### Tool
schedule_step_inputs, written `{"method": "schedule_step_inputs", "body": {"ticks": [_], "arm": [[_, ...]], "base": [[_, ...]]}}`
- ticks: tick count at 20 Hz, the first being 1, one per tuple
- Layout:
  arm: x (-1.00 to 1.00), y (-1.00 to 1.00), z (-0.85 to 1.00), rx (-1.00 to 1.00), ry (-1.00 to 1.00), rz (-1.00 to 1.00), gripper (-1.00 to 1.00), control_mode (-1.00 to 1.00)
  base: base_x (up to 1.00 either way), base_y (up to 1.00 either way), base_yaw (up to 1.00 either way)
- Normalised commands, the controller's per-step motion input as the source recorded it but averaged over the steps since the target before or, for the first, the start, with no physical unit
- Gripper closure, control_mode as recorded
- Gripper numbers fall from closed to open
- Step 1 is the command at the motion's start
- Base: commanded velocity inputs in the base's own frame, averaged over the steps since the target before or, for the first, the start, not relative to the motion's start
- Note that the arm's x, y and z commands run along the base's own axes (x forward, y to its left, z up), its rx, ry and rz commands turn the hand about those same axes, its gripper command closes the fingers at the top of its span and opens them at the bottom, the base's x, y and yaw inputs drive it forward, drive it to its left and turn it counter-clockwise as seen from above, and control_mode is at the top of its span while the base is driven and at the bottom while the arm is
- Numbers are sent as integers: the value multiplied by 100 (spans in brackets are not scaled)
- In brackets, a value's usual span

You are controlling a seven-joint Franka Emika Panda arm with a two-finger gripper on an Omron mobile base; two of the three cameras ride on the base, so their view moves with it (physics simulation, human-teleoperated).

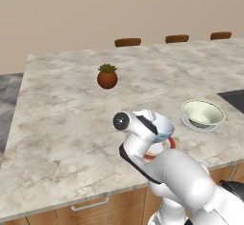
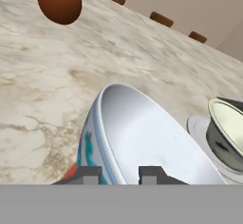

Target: Move the bowls from the cabinet to the plates on the dining table.

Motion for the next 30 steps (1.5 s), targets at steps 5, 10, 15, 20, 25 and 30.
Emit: {"method": "schedule_step_inputs", "body": {"ticks": [5,10,15,20,25,30], "arm": [[-9,-10,-20,-2,0,0,100,-100],[0,-9,-30,-4,0,0,100,-100],[-6,-14,-20,-4,0,-1,100,-100],[-15,-28,-27,-3,0,-2,100,-100],[-12,-19,-23,0,0,-1,100,-100],[0,-1,-4,0,1,0,100,-100]], "base": [[0,0,0],[0,0,0],[0,0,0],[0,0,0],[0,0,0],[0,0,0]]}}
